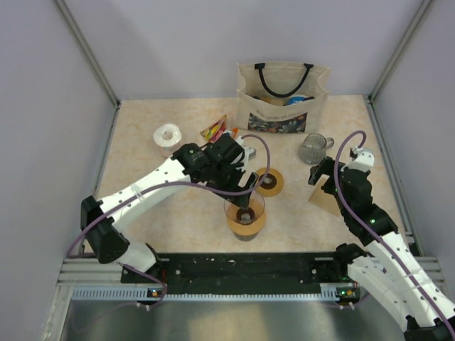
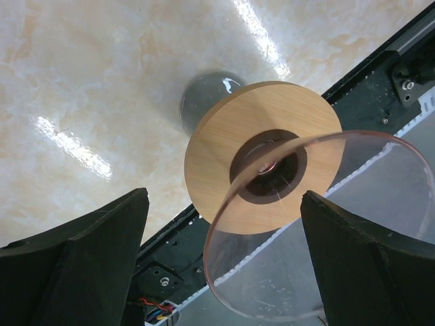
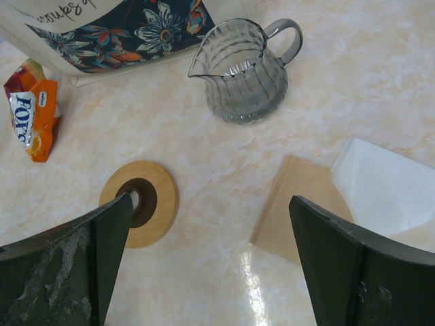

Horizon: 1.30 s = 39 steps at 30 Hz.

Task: Place the coffee filter in the dripper

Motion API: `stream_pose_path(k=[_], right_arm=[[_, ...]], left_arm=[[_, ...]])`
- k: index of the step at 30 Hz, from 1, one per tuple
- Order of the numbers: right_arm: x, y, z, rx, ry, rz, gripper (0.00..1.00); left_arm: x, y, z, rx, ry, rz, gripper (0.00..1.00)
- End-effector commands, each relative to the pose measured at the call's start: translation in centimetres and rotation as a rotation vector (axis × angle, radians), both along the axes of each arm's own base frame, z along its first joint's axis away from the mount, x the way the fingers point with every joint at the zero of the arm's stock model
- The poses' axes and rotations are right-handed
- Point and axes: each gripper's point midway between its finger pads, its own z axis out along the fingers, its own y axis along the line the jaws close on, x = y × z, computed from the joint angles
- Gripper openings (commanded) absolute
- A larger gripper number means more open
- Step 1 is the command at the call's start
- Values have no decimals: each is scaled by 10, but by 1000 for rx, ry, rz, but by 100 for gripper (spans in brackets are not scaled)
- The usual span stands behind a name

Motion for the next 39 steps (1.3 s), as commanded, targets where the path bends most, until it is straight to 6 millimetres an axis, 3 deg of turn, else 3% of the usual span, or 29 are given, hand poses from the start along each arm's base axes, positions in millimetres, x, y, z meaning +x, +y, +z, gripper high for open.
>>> stream_pose_path(k=[1, 6, 9, 13, 17, 20, 23, 25, 33, 39], right_arm=[[3, -5, 8, 2, -39, -25, 98], [3, -7, 9, -1, -43, -38, 98], [3, -12, 7, -6, -31, -71, 99], [4, -21, 1, -32, 20, -129, 99], [5, -27, -7, -50, 85, -182, 99], [8, -27, -21, -45, 165, -180, 99], [8, -39, -36, -15, 251, -218, 99], [7, -50, -47, 43, 295, -245, 99], [-3, -83, -81, 227, 406, -344, 99], [2, -84, -102, 236, 448, -317, 99]], left_arm=[[4, -2, 45, -101, -117, -13, 99], [11, 14, 69, -95, -203, 43, 99], [19, 19, 97, -165, -306, 85, 99], [48, 32, 134, -268, -529, 242, 99], [81, 47, 152, -326, -647, 432, 99], [104, 56, 147, -390, -655, 510, 99], [135, 87, 133, -415, -632, 623, 99], [146, 94, 130, -445, -634, 641, 99], [167, 120, 118, -487, -720, 660, 99], [178, 125, 100, -556, -716, 605, 99]])
